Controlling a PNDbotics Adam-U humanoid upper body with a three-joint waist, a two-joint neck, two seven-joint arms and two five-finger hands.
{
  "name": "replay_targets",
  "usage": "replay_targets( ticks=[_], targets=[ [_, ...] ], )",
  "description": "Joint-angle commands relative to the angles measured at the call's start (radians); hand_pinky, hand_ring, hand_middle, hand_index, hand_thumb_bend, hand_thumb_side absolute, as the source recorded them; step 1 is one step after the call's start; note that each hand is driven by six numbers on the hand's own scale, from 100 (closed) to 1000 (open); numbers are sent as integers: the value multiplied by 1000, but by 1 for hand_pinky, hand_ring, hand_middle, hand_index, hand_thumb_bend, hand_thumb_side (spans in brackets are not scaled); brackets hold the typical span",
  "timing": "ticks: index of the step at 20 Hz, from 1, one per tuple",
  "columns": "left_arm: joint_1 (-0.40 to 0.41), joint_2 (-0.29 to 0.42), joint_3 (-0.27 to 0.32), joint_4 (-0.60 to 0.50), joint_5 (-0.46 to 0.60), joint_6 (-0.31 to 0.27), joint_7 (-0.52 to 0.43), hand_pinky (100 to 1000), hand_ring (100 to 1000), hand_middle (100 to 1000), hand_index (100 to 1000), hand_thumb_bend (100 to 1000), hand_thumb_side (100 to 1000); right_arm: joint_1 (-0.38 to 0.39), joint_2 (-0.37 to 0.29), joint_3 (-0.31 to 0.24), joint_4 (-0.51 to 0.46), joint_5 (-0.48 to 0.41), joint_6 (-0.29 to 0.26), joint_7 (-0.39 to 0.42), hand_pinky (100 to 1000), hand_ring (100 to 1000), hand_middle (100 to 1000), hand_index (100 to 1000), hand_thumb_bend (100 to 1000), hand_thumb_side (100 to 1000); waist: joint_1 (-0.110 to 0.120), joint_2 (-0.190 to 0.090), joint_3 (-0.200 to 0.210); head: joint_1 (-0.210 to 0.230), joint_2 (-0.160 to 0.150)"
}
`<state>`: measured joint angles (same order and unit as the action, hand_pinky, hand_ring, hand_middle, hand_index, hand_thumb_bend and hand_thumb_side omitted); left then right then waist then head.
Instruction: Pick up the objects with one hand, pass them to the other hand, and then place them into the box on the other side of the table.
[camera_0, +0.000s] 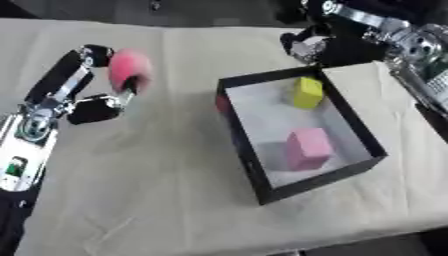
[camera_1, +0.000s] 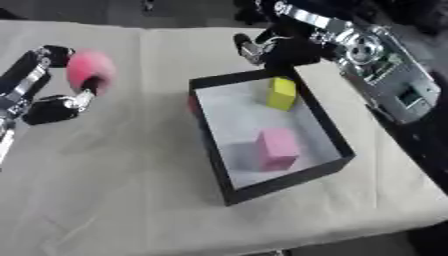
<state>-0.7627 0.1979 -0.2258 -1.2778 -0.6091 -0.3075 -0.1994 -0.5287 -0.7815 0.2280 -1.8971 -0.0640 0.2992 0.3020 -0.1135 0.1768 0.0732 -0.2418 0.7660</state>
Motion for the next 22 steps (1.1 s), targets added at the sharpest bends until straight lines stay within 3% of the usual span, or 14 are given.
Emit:
replay_targets(
  ticks=[1, 7, 22],
  targets=[
    [-30, -21, 2, 1, -18, -14, 8, 909, 654, 505, 431, 100, 432, -31, -1, 2, 1, 9, -2, 31, 820, 968, 901, 995, 100, 408, -13, -36, 4, -14, 4],
    [-39, -53, -6, 3, -24, -28, 8, 906, 654, 505, 432, 100, 435, -53, 15, 15, 12, 25, -6, 69, 821, 969, 901, 993, 100, 398, -13, -33, 14, -29, 4],
    [-92, -118, -42, 9, -52, -92, 16, 878, 658, 510, 436, 100, 334, -109, 46, 62, 72, 89, -61, 206, 836, 977, 905, 990, 100, 406, -14, -29, 44, -57, 4]
  ],
)
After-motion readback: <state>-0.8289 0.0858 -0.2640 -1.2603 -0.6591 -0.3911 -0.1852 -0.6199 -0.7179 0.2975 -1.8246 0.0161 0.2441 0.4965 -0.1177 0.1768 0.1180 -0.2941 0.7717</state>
